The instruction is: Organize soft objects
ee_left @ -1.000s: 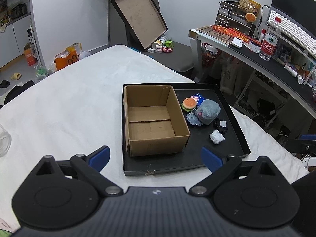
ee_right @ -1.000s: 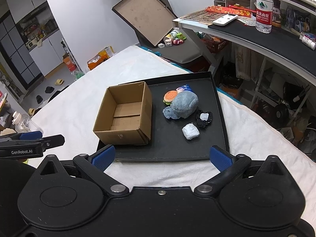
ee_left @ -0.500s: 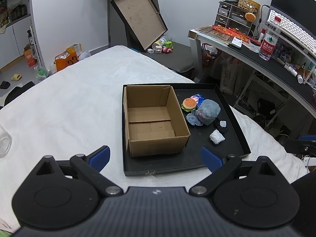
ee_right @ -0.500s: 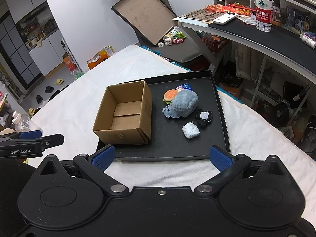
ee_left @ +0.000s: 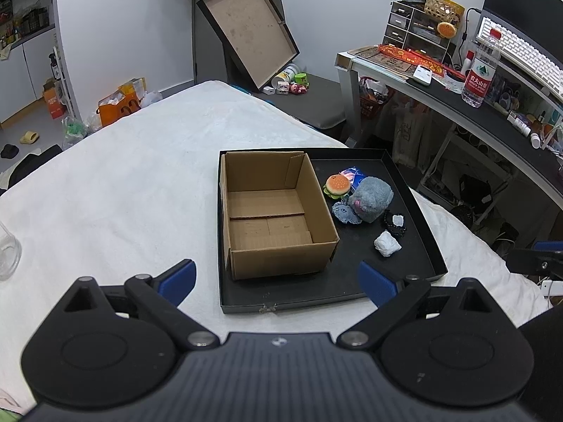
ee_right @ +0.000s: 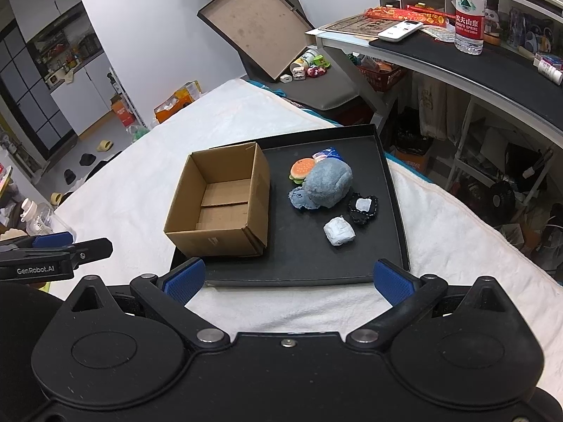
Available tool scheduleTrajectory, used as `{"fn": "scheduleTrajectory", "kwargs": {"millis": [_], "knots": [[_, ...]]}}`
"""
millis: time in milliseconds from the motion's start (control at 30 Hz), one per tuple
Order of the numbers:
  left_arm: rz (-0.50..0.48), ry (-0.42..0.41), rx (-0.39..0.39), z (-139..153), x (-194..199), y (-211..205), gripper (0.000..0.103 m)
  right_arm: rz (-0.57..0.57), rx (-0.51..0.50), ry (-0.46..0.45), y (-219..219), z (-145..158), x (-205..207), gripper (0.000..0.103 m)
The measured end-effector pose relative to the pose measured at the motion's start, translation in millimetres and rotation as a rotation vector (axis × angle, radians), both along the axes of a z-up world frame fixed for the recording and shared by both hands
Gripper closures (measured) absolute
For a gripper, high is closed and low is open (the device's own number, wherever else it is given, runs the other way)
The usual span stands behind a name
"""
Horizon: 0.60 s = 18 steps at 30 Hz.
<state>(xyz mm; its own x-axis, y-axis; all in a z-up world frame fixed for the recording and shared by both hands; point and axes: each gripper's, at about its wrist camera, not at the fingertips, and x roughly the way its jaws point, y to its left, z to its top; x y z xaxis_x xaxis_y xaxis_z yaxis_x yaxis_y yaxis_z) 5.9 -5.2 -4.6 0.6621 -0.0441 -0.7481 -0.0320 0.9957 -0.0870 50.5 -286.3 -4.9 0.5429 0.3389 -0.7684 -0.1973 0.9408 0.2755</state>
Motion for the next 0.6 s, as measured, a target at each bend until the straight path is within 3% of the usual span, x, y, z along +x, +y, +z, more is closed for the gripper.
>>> {"fn": "scheduleTrajectory", "kwargs": {"millis": [600], "knots": [[-0.006, -0.018, -0.008, -3.1, 4.2, 6.9, 0.005, 0.001, -0.005, 0.006, -2.2, -8.0, 6.9, 0.0]]}}
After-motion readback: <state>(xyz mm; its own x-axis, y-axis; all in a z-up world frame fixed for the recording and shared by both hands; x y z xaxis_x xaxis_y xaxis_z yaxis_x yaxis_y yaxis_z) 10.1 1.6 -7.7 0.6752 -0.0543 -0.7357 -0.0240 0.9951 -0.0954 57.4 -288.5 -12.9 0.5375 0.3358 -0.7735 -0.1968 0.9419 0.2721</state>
